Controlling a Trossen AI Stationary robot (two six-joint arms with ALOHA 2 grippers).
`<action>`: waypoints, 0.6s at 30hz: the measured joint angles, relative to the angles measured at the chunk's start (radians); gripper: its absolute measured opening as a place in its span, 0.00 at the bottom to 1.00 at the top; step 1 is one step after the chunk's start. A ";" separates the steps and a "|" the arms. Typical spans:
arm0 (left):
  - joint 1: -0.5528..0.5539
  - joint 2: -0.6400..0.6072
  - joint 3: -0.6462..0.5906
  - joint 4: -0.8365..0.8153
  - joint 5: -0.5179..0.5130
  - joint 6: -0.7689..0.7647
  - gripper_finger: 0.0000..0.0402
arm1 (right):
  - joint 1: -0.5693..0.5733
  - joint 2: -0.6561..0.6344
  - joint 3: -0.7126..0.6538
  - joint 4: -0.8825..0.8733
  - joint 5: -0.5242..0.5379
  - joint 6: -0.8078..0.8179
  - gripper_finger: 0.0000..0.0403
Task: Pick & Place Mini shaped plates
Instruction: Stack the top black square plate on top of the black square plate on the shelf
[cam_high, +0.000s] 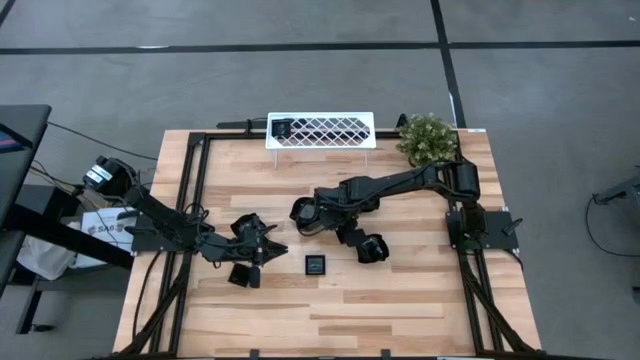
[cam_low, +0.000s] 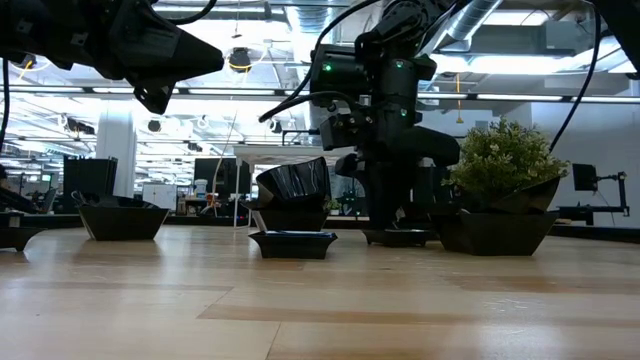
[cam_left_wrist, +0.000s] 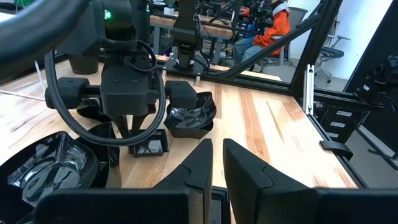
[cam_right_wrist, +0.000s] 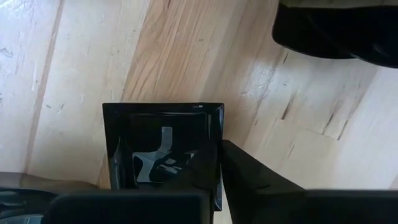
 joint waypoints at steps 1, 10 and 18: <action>0.000 0.000 0.000 0.000 0.000 0.000 0.10 | 0.000 0.000 0.000 0.000 0.000 0.000 0.02; 0.000 0.000 0.000 0.000 0.000 0.000 0.10 | 0.000 -0.001 0.001 -0.001 0.000 -0.008 0.02; 0.000 0.000 0.000 0.000 0.000 0.000 0.10 | 0.000 -0.001 0.001 -0.005 0.001 -0.011 0.00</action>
